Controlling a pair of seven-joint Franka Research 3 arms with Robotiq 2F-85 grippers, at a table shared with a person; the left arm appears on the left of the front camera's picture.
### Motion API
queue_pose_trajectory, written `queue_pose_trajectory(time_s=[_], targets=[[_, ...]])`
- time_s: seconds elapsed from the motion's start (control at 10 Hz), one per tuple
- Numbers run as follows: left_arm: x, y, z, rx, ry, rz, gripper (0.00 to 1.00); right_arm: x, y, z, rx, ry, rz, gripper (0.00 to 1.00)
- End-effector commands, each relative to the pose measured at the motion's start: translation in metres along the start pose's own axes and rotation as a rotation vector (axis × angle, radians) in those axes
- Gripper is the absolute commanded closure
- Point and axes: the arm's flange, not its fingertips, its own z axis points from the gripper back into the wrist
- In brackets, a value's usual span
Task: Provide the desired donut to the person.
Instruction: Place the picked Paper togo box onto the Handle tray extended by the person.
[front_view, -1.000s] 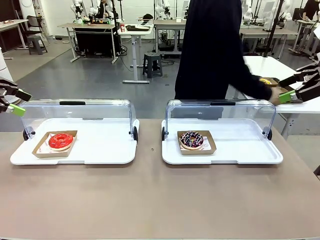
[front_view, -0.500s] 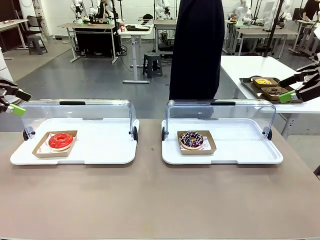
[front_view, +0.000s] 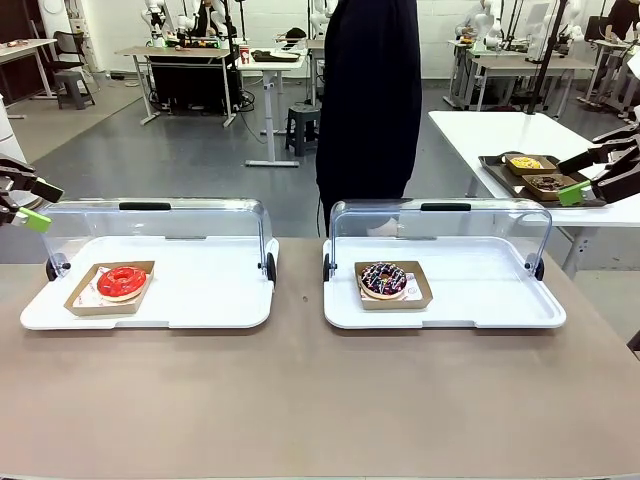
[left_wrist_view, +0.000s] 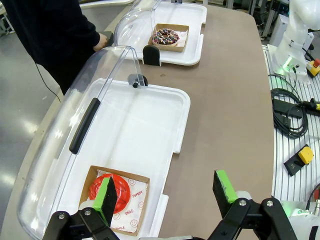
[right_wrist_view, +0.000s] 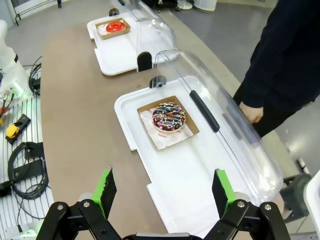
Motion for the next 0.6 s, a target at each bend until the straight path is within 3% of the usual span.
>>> queue_pose_trajectory(time_s=[0.0, 0.5], targets=[[0.0015, 0.0010, -0.0010, 0.000, -0.015, -0.003, 0.00, 0.0000, 0.0006, -0.0012, 0.005, -0.015, 0.004, 0.00], [0.0015, 0.0010, -0.0010, 0.000, -0.015, -0.003, 0.00, 0.0000, 0.0006, -0.0012, 0.005, -0.015, 0.004, 0.00]])
